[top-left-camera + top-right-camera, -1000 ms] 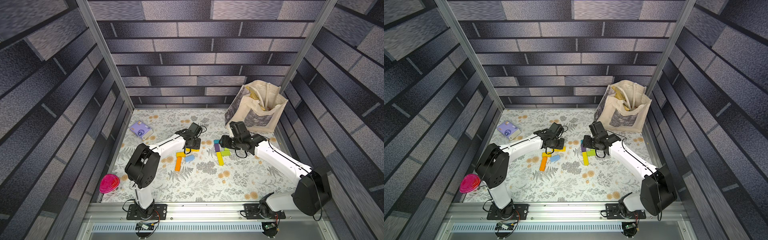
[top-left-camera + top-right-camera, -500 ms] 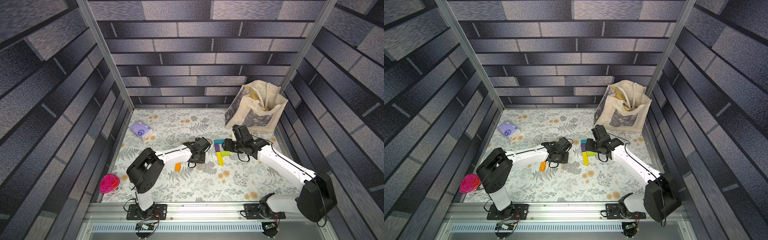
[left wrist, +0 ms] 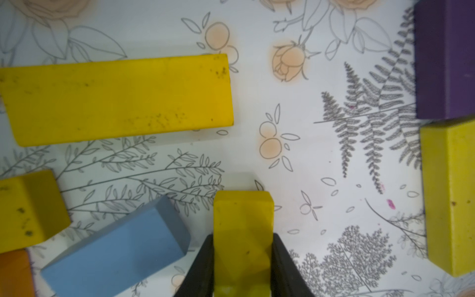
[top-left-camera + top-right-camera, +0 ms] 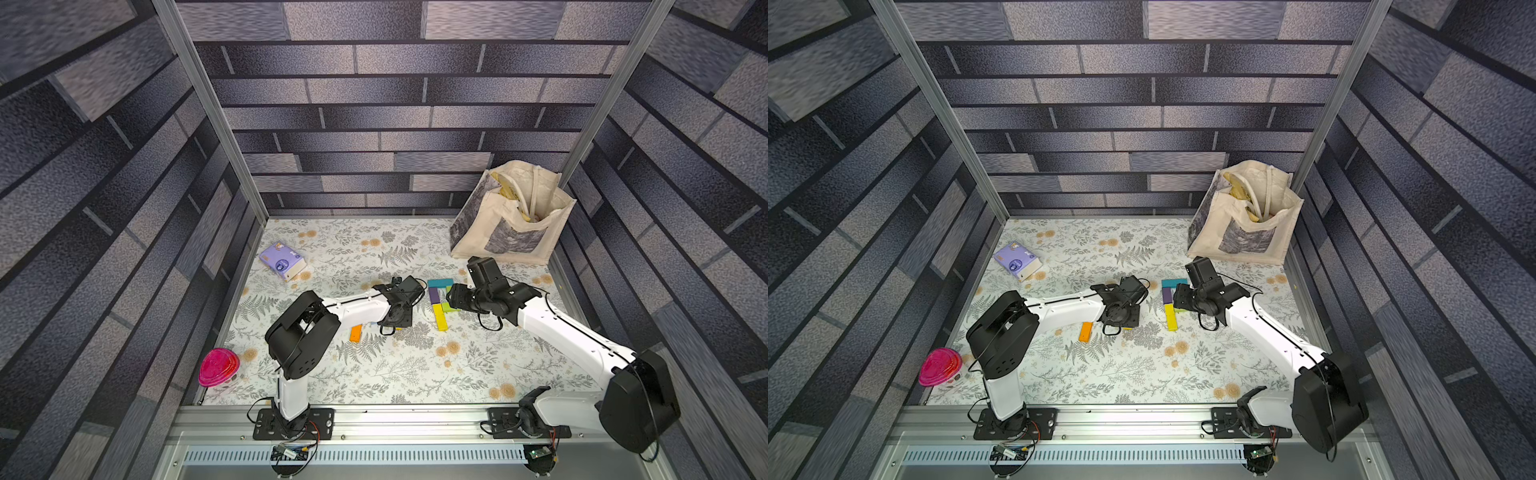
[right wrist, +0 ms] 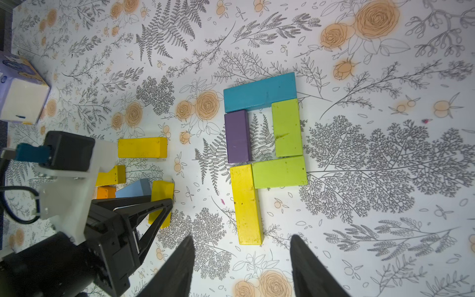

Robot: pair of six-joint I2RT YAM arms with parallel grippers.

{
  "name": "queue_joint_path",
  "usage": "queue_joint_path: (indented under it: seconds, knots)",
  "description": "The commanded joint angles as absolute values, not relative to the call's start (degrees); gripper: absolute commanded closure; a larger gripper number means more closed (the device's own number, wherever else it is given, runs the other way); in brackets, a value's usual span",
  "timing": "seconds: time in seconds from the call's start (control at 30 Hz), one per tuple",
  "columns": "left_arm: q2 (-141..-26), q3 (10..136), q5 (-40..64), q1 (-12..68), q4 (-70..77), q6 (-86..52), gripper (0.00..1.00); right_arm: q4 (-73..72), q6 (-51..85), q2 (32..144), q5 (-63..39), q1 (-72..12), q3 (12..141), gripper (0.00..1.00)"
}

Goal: Assemble the letter p with building blocks
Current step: Place the building block at the center of the board, then adjust the building block at the center of the board.

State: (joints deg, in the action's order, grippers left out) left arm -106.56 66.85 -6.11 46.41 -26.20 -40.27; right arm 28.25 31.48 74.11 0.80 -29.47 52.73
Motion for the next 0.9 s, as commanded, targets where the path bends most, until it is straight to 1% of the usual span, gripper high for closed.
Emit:
queue_joint_path:
  seconds: [0.0,0.2,0.27,0.3,0.33,0.37,0.43,0.5,0.6,0.67,0.73,0.8,0.87]
  knots:
    - [-106.99,65.71,-7.27,45.38,-28.76,-42.27,0.77,28.17,32.07,73.25,0.71,-29.3,52.74,0.38]
    - [-106.74,64.69,-7.2,44.47,-27.89,-42.8,0.75,27.86,32.17,74.18,0.01,-29.19,53.09,0.38]
    - [-107.01,64.98,-6.68,44.37,-27.62,-42.92,0.69,27.8,32.16,74.35,-0.38,-29.26,53.17,0.38]
    - [-107.2,65.25,-6.55,44.39,-27.6,-43.04,0.65,27.73,32.31,74.37,-0.72,-29.2,53.1,0.38]
    - [-107.31,65.47,-6.29,44.38,-27.44,-42.98,0.56,27.48,32.44,74.36,-1.14,-29.27,52.97,0.38]
    - [-107.31,65.56,-6.07,44.41,-27.24,-43.02,0.52,27.22,32.61,74.4,-1.59,-29.28,52.77,0.38]
    - [-107.06,65.52,-5.55,44.3,-26.62,-43.07,0.5,26.73,33.15,74.53,-2.6,-29.34,52.17,0.37]
    - [-106.35,65.23,-5.68,44.3,-26.2,-43.22,0.42,26.14,33.58,74.66,-3.43,-29.36,51.32,0.36]
    - [-103.65,63.75,-7.16,44.47,-24.96,-43.33,0.4,23.97,35.5,74.16,-4.96,-29.51,48.96,0.37]
    - [-100.82,61.62,-8.56,44.36,-23.1,-43.52,0.37,21.96,37.11,73.41,-5.65,-30.24,47.18,0.4]
    - [-98.09,59.07,-8.87,43.82,-20.9,-43.79,0.37,20.13,38.83,73.17,-5.93,-32.05,45.96,0.43]
    - [-95.56,55.83,-8.18,42.9,-18.16,-44.16,0.38,18.98,39.95,74.13,-5.76,-34.49,46.02,0.48]
    - [-93.4,52.04,-5.02,41.44,-12.91,-44.47,0.41,17.44,41.26,76.28,-5.5,-37.0,46.53,0.51]
